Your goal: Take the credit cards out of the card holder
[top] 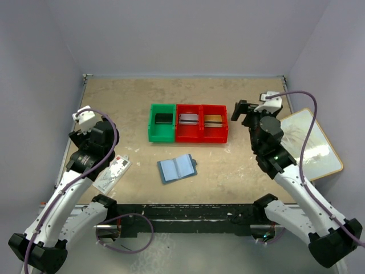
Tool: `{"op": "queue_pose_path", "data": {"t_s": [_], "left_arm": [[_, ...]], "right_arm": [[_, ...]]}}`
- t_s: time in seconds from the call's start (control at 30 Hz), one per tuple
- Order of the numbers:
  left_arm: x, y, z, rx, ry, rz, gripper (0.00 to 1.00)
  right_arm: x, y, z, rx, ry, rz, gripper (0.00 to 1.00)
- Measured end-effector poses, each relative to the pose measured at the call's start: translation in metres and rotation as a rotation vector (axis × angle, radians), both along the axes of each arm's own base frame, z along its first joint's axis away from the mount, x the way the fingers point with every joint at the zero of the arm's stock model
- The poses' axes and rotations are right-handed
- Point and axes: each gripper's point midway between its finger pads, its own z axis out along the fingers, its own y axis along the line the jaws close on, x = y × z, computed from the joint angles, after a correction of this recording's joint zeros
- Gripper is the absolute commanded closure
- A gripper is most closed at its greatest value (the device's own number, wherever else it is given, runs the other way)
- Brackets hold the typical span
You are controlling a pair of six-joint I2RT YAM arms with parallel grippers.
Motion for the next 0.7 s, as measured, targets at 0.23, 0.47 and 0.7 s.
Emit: {"op": "queue_pose_path", "data": {"t_s": [0.23,0.47,0.7], "left_arm": [[-0.001,0.001,0.003,-0.004,-0.013,0.002,0.12],[-0.002,0.002,0.005,-0.004,-0.022,0.007,0.12],[-0.004,-0.002,0.041,-0.056,-0.096,-0.025,0.12]], "right_arm": [[-0.003,-0.061,-0.049,0.067,0.110,-0.079,0.00],[-0.022,-0.051,-0.045,0.121,0.119,0.037,0.00],[-0.068,-0.054,0.088,0.027,-0.136,0.107,0.00]]}}
